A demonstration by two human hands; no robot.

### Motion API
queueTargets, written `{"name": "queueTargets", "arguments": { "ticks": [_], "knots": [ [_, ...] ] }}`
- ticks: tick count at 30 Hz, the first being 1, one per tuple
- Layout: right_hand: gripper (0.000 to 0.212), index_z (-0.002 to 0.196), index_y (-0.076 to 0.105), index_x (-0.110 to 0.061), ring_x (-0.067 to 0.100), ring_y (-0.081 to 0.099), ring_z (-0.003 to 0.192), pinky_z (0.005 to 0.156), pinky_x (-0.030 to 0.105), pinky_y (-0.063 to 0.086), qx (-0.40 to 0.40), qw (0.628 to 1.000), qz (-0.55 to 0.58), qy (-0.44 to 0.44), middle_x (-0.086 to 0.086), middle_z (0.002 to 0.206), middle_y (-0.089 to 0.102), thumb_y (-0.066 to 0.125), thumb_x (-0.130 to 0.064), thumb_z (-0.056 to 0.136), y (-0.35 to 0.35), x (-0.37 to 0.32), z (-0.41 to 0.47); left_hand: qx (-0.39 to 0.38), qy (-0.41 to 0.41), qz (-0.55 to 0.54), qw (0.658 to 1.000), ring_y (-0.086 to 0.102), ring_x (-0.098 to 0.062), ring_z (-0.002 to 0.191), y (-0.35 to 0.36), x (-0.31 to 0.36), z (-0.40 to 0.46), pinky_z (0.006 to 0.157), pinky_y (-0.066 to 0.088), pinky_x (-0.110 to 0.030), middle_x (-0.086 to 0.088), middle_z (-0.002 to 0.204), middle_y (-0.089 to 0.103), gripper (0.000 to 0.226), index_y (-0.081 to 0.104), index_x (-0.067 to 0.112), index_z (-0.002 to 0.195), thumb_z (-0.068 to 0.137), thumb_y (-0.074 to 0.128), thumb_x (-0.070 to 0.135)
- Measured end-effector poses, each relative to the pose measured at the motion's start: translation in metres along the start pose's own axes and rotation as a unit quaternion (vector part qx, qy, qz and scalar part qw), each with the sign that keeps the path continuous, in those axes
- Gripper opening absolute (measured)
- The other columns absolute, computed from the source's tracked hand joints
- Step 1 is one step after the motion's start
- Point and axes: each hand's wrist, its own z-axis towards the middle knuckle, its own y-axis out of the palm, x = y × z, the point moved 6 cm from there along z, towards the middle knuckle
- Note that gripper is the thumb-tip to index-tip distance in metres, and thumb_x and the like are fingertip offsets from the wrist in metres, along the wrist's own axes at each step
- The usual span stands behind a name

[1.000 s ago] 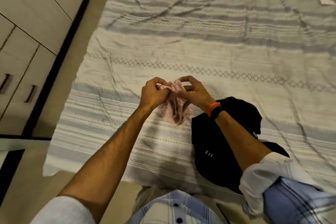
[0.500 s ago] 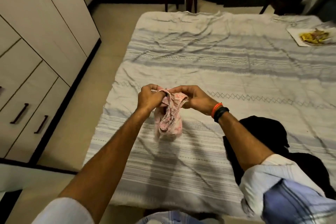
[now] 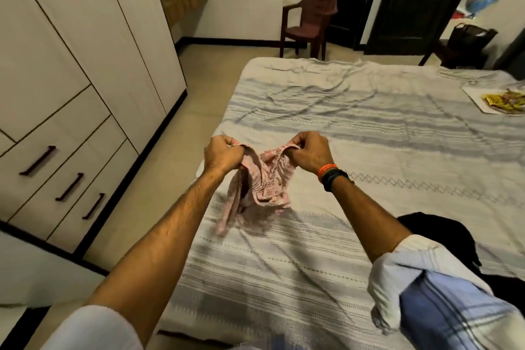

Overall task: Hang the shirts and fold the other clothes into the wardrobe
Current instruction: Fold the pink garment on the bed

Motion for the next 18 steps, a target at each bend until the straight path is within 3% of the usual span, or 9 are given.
{"name": "queueTargets", "arguments": {
  "ticks": [2,4,7,9,13,18],
  "knots": [
    [0.005,0.073,0.072,-0.007,0.000,0.055,0.052,0.052,0.009,0.042,0.012,0.999,-0.046,0.001,0.001,0.060,0.065,0.074,-0.010,0.077,-0.012,0.001,0.007,0.043,-0.002,0.013,0.999,0.071,-0.021,0.069,-0.024,0.001,0.003,0.069,0.062,-0.034,0.000,0.070,0.073,0.007,0.068,0.014,0.063,0.068,0.064,0.018],
    [0.002,0.075,0.073,-0.006,0.007,0.060,0.058,0.063,0.019,0.049,0.017,0.998,-0.065,0.022,0.003,0.064,0.068,0.072,-0.005,0.077,-0.025,0.008,0.015,0.082,-0.007,0.023,0.996,0.068,-0.022,0.068,-0.049,-0.002,0.008,0.069,0.059,-0.029,-0.003,0.071,0.072,0.013,0.066,0.012,0.060,0.070,0.060,0.015],
    [0.014,0.076,0.074,-0.010,0.024,0.071,0.070,0.072,0.038,0.061,0.029,0.997,-0.057,0.047,0.010,0.075,0.074,0.067,0.002,0.074,-0.042,0.020,0.023,0.127,-0.029,0.015,0.991,0.071,-0.026,0.064,-0.080,-0.015,0.020,0.068,0.062,-0.041,-0.006,0.068,0.072,0.010,0.066,0.011,0.060,0.065,0.059,0.016],
    [0.016,0.074,0.072,-0.014,0.028,0.072,0.067,0.067,0.044,0.062,0.028,0.997,-0.041,0.056,0.013,0.076,0.074,0.067,0.002,0.077,-0.051,0.026,0.024,0.141,-0.042,0.001,0.989,0.071,-0.028,0.061,-0.092,-0.020,0.022,0.064,0.062,-0.045,-0.009,0.070,0.072,0.009,0.067,0.011,0.063,0.067,0.060,0.015],
    [0.013,0.075,0.071,-0.015,0.026,0.073,0.061,0.062,0.042,0.063,0.016,0.996,-0.023,0.085,0.013,0.070,0.073,0.068,-0.008,0.085,-0.059,0.031,0.023,0.161,-0.040,-0.004,0.986,0.071,-0.028,0.057,-0.102,-0.006,-0.001,0.060,0.061,-0.039,-0.008,0.069,0.068,0.023,0.061,0.014,0.066,0.087,0.055,0.009],
    [0.018,0.077,0.076,-0.009,0.025,0.072,0.057,0.055,0.039,0.062,0.000,0.990,0.002,0.139,0.010,0.071,0.074,0.061,-0.005,0.085,-0.049,0.034,0.023,0.163,-0.037,0.015,0.986,0.072,-0.027,0.071,-0.100,-0.029,0.022,0.068,0.062,-0.044,-0.005,0.074,0.073,0.013,0.070,0.014,0.066,0.075,0.063,0.018]
  ]
}}
